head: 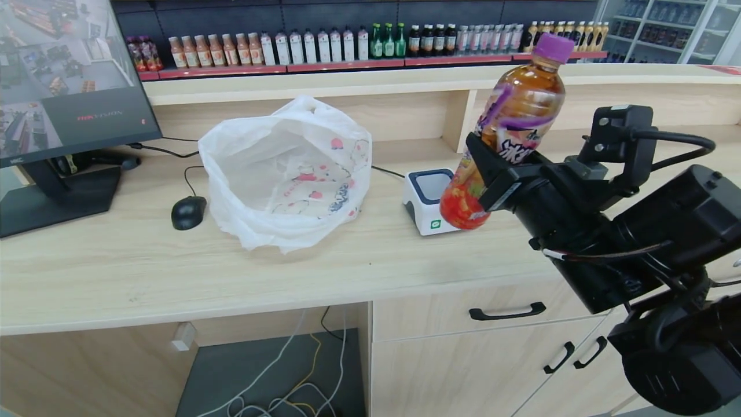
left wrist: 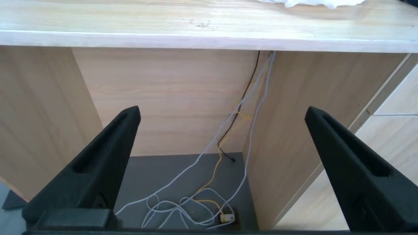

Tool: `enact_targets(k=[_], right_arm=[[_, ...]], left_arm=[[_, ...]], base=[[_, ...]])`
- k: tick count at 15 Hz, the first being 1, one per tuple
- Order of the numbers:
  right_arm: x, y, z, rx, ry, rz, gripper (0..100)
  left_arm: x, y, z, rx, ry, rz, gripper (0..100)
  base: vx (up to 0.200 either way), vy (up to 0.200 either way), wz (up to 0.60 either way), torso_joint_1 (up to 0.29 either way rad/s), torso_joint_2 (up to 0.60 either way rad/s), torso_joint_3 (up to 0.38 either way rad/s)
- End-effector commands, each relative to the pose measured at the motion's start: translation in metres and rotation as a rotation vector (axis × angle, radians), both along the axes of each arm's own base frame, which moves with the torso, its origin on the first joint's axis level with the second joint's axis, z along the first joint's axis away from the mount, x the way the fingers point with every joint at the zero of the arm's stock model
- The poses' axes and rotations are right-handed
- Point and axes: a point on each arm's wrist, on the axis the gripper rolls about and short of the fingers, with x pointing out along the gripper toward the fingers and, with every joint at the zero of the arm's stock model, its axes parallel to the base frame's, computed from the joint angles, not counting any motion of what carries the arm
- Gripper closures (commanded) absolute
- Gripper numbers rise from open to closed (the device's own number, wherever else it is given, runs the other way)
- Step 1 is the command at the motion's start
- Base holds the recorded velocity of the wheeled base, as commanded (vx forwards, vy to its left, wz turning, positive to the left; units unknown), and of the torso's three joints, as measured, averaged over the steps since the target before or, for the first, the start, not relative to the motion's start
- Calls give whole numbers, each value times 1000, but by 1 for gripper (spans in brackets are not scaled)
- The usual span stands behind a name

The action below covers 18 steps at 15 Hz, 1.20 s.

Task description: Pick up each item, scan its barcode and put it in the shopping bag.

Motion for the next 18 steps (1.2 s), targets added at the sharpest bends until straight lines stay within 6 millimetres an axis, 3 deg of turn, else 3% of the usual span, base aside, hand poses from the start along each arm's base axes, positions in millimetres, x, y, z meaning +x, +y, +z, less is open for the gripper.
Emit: enact_targets(k=[1, 8, 12, 18], right_arm=[[-2, -2, -5, -11, 17, 2, 100], [6, 10, 11, 205, 28, 132, 100], [30, 26, 25, 399, 46, 231, 100], [54, 29, 43, 664, 219, 221, 100]], left_arm=[[0, 0, 0, 0, 0, 0, 0], [0, 0, 0, 0, 0, 0, 0], [0, 0, 0, 0, 0, 0, 0], [0, 0, 0, 0, 0, 0, 0]], base=[[0, 0, 0, 0, 0, 0], [0, 0, 0, 0, 0, 0], [0, 0, 0, 0, 0, 0], [0, 0, 0, 0, 0, 0]])
